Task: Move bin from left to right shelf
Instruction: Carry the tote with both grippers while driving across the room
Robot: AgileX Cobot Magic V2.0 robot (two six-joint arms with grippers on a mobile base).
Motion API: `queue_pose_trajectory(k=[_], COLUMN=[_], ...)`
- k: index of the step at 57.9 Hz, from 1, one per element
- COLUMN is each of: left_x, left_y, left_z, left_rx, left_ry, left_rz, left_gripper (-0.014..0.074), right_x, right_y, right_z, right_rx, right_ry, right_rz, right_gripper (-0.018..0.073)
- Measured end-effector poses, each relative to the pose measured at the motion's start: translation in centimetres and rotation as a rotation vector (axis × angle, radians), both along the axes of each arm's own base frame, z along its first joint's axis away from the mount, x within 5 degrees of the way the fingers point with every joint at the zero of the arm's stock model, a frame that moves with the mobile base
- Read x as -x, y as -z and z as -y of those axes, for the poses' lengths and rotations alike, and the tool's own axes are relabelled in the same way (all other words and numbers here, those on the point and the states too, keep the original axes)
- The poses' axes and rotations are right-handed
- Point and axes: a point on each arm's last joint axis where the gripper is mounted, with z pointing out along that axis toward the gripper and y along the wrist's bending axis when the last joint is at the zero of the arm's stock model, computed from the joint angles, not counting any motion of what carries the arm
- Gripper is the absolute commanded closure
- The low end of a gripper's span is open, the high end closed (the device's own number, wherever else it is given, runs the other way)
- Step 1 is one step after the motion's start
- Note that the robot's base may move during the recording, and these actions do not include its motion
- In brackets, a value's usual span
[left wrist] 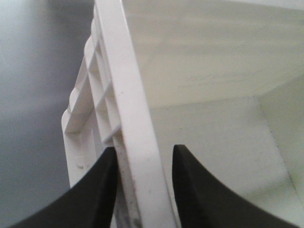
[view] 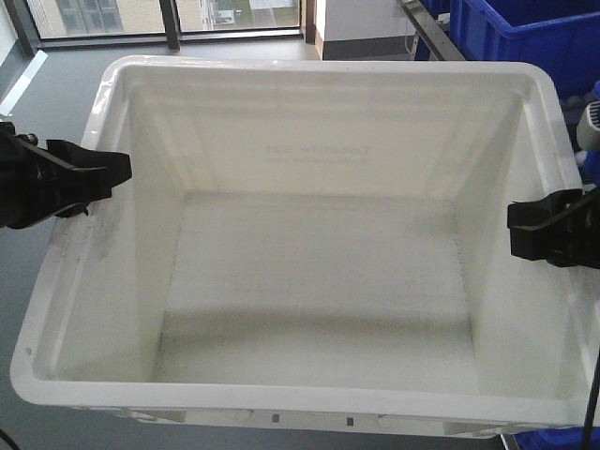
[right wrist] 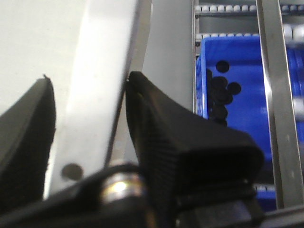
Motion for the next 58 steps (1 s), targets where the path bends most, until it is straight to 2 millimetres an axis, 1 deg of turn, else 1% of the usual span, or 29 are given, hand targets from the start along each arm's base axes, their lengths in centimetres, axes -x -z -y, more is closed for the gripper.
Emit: queue_pose_trajectory(k=[58], left_x=[0.00], left_y=[0.00], left_z=[0.00], left_rx=[0.000], left_ry=[0.000], left_rz=[0.000], left_gripper=[0.0600], right_x=[0.00], right_y=[0.00], right_z=[0.00], right_rx=[0.000], right_ry=[0.000], right_rz=[0.000], right_gripper=[0.0564])
